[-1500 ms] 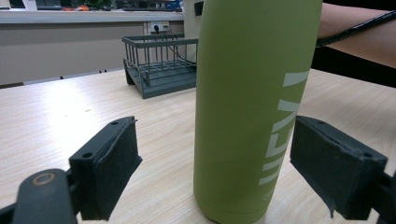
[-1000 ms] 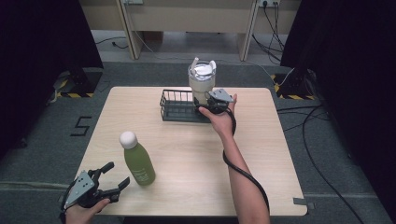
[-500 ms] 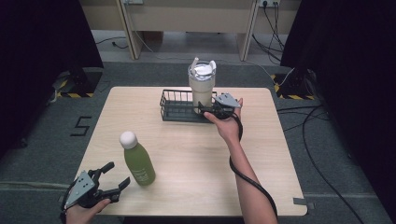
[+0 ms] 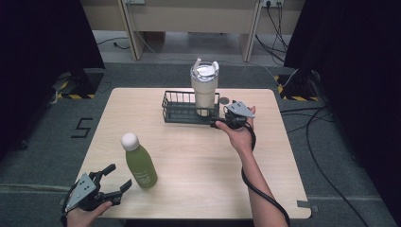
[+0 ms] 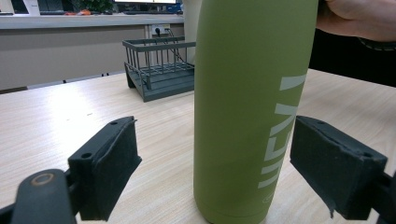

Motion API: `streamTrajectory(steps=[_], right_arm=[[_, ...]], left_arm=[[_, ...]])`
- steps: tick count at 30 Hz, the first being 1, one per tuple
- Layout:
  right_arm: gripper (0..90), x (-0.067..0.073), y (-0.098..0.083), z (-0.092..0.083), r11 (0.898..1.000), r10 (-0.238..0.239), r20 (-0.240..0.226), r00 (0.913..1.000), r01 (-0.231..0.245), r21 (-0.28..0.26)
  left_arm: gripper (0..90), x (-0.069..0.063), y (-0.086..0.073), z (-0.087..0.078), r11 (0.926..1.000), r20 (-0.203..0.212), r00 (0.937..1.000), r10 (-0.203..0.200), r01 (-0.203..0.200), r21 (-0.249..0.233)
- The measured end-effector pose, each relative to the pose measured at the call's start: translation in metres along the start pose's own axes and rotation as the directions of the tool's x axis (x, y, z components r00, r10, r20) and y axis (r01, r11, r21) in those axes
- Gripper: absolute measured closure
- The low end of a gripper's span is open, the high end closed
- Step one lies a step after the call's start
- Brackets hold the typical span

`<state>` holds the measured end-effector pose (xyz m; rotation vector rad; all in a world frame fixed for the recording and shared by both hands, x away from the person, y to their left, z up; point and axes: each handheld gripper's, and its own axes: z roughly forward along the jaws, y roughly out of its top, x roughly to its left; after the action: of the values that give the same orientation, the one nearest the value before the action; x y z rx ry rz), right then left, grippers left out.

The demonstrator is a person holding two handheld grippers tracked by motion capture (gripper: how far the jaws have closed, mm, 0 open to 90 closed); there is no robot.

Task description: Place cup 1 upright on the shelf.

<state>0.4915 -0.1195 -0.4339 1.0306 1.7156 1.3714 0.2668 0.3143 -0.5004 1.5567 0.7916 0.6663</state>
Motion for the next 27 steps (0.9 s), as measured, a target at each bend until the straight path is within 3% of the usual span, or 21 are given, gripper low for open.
streamTrajectory(steps=[14,27], right_arm=[[2.1,-0.014,-0.026,-0.049,1.000,0.013,0.011,0.9999,-0.013,0.004],[3.3,-0.038,-0.058,-0.113,0.998,0.060,0.081,0.9949,-0.058,-0.018]], left_arm=[[14.5,-0.001,0.000,0.000,1.0000,0.004,1.0000,0.008,-0.008,-0.002],[14.5,-0.003,0.002,0.001,0.9995,0.025,0.9993,0.027,-0.027,-0.015]])
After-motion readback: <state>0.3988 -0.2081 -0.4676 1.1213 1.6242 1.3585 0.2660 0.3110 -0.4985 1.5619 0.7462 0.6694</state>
